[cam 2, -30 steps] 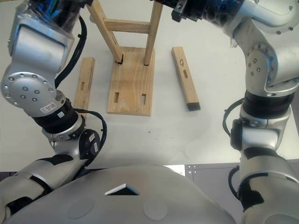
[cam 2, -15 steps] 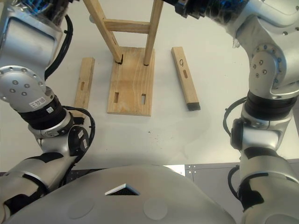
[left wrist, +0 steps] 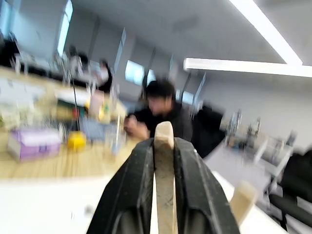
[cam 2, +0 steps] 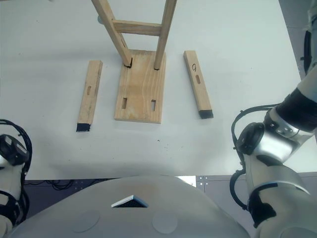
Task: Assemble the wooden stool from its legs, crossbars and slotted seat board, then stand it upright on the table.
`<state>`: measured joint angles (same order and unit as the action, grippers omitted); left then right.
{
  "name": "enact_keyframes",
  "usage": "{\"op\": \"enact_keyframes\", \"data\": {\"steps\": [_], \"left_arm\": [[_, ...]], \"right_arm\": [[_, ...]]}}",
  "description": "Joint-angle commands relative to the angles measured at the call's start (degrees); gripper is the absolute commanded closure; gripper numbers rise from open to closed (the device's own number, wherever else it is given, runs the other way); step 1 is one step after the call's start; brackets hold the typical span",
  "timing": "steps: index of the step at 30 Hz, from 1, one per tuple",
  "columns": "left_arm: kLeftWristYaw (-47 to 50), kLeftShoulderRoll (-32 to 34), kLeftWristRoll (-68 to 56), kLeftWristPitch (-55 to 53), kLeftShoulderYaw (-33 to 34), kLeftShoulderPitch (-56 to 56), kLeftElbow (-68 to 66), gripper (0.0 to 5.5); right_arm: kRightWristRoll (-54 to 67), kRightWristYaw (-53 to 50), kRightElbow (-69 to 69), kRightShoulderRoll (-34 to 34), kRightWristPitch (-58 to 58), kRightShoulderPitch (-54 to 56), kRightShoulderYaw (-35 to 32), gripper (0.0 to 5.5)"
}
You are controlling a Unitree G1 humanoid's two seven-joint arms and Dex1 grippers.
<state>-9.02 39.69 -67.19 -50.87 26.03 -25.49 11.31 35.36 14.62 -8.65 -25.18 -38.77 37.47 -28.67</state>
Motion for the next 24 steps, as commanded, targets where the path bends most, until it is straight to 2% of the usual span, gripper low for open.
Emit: {"op": "enact_keyframes", "data": {"steps": [1, 8, 16, 24], "left_arm": [[-4.43, -1.55, 8.50, 4.04, -2.48, 11.44, 0.72, 5.12], [-8.46, -5.82, 16.15, 10.94, 0.95, 28.57, 5.04, 5.12], [-8.25, -12.83, 16.19, 13.77, 1.58, 31.73, 6.55, 5.12], [-13.55, -16.35, 29.03, 25.45, -4.89, 39.19, 1.67, 5.12]], "right_arm": [[-5.77, -4.08, 6.10, 2.21, 6.85, -1.89, 1.46, 4.15], [-8.38, -3.56, 10.36, 1.88, 11.50, -4.49, 3.00, 5.47], [-9.37, -1.60, 15.19, 0.96, 12.63, -2.46, 5.64, 5.50], [-9.60, -0.64, 16.35, 0.97, 12.88, -2.07, 6.95, 5.50]]}}
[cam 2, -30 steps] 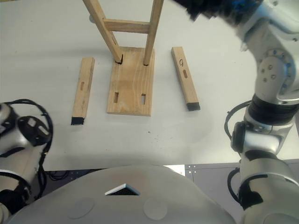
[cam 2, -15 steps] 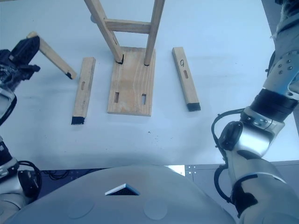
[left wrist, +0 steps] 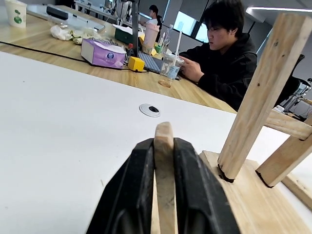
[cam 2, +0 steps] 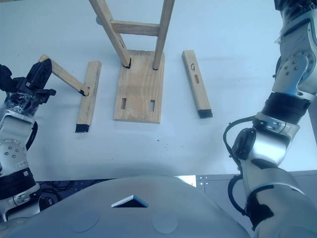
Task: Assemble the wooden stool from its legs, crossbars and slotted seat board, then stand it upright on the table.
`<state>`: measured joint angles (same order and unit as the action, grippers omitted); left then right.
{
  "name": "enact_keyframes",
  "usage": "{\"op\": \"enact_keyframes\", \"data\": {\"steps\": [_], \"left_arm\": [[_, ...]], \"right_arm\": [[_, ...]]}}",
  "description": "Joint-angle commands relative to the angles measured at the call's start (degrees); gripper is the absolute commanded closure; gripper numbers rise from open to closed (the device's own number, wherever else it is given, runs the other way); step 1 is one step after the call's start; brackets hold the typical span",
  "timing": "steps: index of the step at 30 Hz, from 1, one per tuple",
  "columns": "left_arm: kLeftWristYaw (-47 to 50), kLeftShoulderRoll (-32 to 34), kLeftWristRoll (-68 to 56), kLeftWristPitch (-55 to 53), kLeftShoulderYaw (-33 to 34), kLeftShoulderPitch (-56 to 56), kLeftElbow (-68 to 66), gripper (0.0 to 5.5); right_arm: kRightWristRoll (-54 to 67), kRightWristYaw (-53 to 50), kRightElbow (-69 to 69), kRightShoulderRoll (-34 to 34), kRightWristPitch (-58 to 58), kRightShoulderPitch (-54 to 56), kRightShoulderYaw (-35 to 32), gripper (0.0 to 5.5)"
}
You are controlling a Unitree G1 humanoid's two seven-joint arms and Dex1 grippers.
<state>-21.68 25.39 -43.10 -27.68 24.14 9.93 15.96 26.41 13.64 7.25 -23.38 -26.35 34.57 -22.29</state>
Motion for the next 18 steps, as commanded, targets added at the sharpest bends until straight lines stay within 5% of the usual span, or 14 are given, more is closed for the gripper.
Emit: {"op": "enact_keyframes", "data": {"steps": [1, 12, 18], "left_arm": [[-1.08, -2.76, 6.16, 4.13, -3.45, 4.20, -3.63, 5.12], [-0.46, -8.08, 33.76, 38.50, -16.56, 12.46, -25.26, 5.12], [0.62, -7.56, 33.00, 43.92, -15.83, 13.52, -36.04, 5.12]], "right_arm": [[-0.67, 0.36, 0.31, -0.65, 0.44, 0.62, 0.74, 5.50], [-1.86, 0.50, -1.30, 0.45, 0.58, -1.99, 3.43, 5.50], [-1.87, 0.37, -1.02, 0.86, 0.66, -2.67, 3.50, 5.50]]}}
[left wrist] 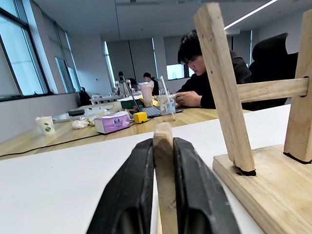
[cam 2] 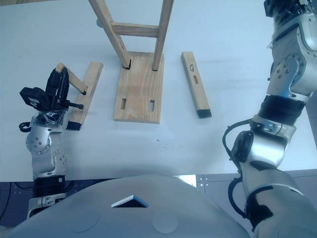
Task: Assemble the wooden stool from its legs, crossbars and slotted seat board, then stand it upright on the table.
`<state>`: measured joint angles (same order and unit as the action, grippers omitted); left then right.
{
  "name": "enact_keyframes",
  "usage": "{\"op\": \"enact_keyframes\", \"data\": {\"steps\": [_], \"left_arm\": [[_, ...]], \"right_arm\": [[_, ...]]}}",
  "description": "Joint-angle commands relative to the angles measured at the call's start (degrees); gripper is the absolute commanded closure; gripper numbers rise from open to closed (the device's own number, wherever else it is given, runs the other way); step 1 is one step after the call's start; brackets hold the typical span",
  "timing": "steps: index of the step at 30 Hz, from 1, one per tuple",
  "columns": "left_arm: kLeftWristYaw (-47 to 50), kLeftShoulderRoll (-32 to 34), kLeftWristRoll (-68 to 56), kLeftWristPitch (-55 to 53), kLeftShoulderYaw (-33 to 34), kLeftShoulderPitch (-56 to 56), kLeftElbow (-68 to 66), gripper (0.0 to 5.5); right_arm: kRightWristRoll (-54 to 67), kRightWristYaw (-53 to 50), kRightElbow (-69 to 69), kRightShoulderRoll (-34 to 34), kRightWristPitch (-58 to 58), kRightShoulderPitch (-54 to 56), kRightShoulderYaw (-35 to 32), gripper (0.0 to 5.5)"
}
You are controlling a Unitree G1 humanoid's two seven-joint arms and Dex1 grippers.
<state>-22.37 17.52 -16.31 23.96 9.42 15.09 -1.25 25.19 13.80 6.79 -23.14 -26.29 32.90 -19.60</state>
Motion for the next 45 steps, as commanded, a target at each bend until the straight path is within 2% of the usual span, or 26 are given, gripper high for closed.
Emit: {"op": "enact_keyframes", "data": {"steps": [1, 7, 12, 14, 18, 21, 27, 32, 38, 45], "left_arm": [[1.03, 0.66, 5.76, -7.00, -0.89, 8.13, -19.94, 5.12], [-0.55, 3.48, 5.81, -3.45, -1.47, 5.63, -25.49, 5.12], [-3.11, 6.99, 4.70, -3.46, -1.26, 2.72, -24.69, 4.17], [-4.82, 10.09, 2.54, -7.45, -0.29, 2.71, -19.58, 3.91], [-7.80, 24.16, -4.73, -35.67, 2.90, 0.93, 2.92, 3.16], [-11.79, 34.12, -8.85, -53.59, 3.94, -0.75, 13.23, 2.67], [-13.69, 40.93, -13.07, -73.43, 4.48, -3.27, 20.35, 1.72], [-14.75, 40.83, -12.35, -78.77, 4.92, -1.69, 17.75, 1.68], [-14.74, 38.53, -7.55, -74.99, 1.36, 3.12, 12.50, 1.68], [-16.08, 35.57, -5.53, -69.15, -0.42, 2.67, 8.34, 2.61]], "right_arm": [[-0.73, 0.20, -0.40, 0.64, 0.70, -1.04, 0.83, 5.50], [-0.98, -0.04, -0.46, 0.93, 1.01, -1.65, 1.00, 5.50], [-1.17, -0.36, -0.63, 1.23, 1.36, -2.30, 1.24, 5.50], [-1.07, -0.29, -0.76, 1.09, 1.35, -2.45, 1.38, 5.50], [-0.73, -0.76, -2.62, 0.92, 0.91, -4.06, 0.92, 5.50], [-0.44, -1.79, -4.65, 1.24, 0.66, -5.99, 0.15, 5.50], [0.24, -3.60, -7.24, 1.99, 0.35, -8.86, -0.68, 5.50], [0.44, -4.24, -7.90, 2.15, -0.06, -9.79, -0.65, 5.50], [0.14, -4.12, -7.57, 2.23, -0.43, -9.28, -0.38, 5.50], [-0.40, -3.85, -6.49, 1.62, -1.06, -8.57, 0.14, 5.50]]}}
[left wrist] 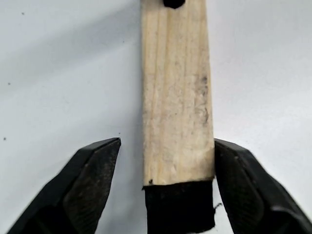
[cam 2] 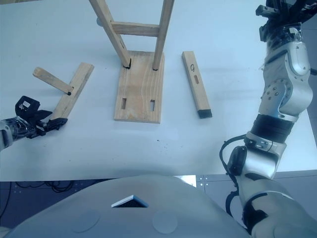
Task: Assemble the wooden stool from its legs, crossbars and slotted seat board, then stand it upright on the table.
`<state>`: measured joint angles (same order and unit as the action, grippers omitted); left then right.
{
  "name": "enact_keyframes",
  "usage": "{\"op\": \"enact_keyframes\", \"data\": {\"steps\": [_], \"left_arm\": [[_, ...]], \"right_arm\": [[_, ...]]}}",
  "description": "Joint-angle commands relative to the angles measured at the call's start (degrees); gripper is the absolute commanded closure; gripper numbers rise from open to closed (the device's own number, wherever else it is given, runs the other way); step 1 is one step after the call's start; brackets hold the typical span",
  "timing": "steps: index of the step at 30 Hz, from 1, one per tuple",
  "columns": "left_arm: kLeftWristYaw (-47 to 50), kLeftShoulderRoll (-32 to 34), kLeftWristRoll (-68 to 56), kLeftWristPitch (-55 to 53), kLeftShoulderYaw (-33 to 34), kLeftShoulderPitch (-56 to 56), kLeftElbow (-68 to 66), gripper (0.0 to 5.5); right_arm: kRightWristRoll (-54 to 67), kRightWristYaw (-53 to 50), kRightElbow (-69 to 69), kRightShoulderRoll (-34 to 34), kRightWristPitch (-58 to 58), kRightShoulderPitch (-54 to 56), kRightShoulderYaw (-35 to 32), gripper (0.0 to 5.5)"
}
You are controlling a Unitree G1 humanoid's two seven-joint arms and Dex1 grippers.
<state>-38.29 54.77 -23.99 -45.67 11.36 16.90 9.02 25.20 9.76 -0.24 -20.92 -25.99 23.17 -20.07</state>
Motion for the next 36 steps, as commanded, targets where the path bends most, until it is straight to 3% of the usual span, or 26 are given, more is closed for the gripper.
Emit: {"op": "enact_keyframes", "data": {"steps": [1, 8, 12, 16, 19, 24, 30, 36], "left_arm": [[-0.21, -2.00, 2.36, 1.01, -2.42, 0.86, -2.04, 2.77], [0.52, -5.79, -0.39, 0.98, 1.74, -4.32, -3.90, 3.51], [0.10, -7.92, -5.27, -1.01, 7.38, -8.86, -3.67, 3.51], [2.39, -14.44, -28.13, -8.08, 20.74, -22.96, 1.52, 3.51], [7.10, -18.17, -49.02, -12.34, 23.98, -30.33, 5.36, 3.51], [13.48, -20.27, -65.36, -14.19, 15.02, -34.50, 12.97, 3.51], [14.89, -23.96, -65.10, -12.25, 3.40, -37.14, 15.33, 3.51], [13.11, -24.38, -62.82, -11.93, -2.54, -35.68, 17.50, 3.51]], "right_arm": [[-0.44, 0.45, 0.72, -0.69, -1.60, 1.40, 0.86, 5.50], [1.31, 3.59, 1.91, -0.92, -3.98, 3.33, 1.72, 5.50], [5.81, 6.87, 1.68, -0.73, -8.08, 5.01, 0.85, 4.81], [26.31, 14.59, 1.91, -1.22, -24.00, 13.10, -4.08, 4.05], [40.78, 19.22, 4.93, -2.80, -35.43, 20.66, -6.40, 3.55], [46.98, 23.89, 9.95, -3.29, -41.85, 27.67, -4.39, 2.58], [48.19, 26.77, 12.17, -2.73, -45.79, 29.86, -0.98, 1.53], [51.89, 25.83, 15.73, -2.44, -49.93, 31.42, -2.12, 1.52]]}}
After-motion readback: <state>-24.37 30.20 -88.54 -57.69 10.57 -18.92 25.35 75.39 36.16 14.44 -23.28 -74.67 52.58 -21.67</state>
